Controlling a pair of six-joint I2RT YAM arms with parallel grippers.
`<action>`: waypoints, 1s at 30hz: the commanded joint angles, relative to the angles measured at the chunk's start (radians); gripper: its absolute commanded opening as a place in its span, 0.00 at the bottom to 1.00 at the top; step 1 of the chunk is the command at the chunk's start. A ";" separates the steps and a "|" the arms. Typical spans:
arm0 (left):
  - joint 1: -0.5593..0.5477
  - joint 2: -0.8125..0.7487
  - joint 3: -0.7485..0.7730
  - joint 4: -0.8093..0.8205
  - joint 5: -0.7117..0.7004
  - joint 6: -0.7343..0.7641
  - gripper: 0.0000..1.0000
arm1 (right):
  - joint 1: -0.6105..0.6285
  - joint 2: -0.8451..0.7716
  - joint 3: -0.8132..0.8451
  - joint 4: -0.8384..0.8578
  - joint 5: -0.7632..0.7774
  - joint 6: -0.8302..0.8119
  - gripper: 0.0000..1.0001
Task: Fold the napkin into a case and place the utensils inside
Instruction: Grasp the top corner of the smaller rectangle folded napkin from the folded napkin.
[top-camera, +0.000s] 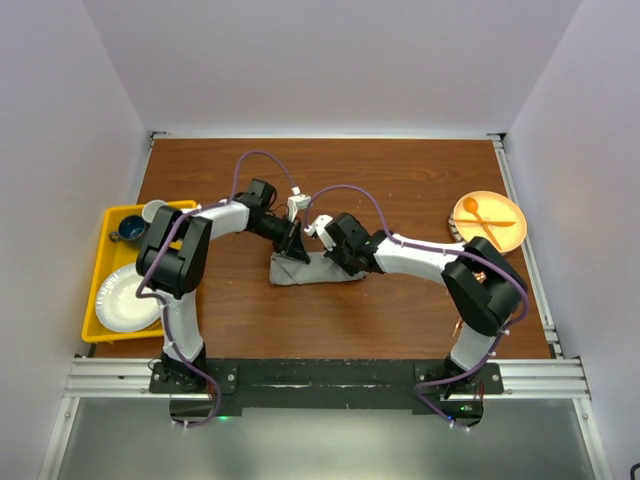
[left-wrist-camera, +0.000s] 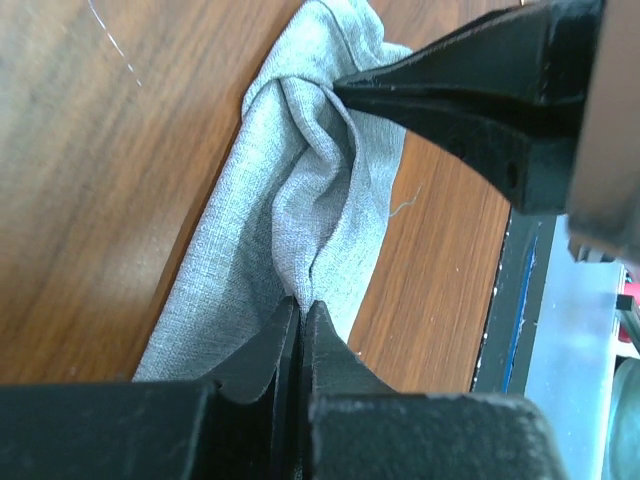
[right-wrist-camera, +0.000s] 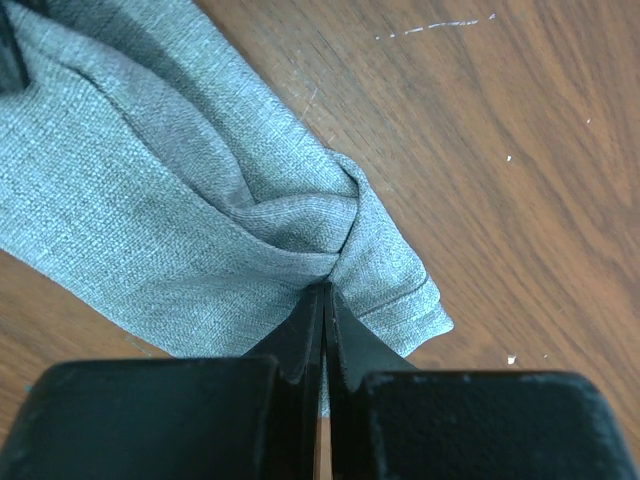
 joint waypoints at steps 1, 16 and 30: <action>0.011 0.023 0.057 0.018 -0.013 -0.012 0.00 | -0.011 0.020 -0.027 0.008 0.010 -0.026 0.00; 0.035 0.190 0.054 -0.012 -0.169 -0.112 0.00 | -0.013 -0.046 0.101 -0.126 -0.049 0.012 0.04; 0.034 0.195 0.044 -0.003 -0.163 -0.105 0.00 | -0.082 -0.076 0.245 -0.384 -0.132 0.074 0.30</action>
